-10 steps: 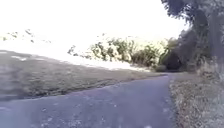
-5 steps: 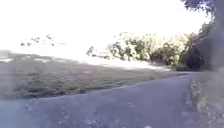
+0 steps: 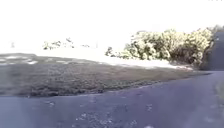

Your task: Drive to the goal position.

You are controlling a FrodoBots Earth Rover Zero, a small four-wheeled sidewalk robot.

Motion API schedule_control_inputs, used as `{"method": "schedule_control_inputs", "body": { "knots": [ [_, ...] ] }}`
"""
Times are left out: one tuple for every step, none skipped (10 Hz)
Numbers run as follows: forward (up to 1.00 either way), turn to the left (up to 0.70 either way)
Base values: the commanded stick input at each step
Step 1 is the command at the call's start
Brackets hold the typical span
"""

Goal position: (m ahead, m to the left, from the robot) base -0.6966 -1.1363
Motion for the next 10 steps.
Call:
{"method": "schedule_control_inputs", "body": {
  "knots": [
    [0.00,0.60],
    [0.00,0.60],
    [0.00,0.60],
    [0.00,0.60],
    [0.00,0.60],
    [0.00,0.60],
    [0.00,0.60],
    [0.00,0.60],
    [0.00,0.60],
    [0.00,0.60]
  ]
}}
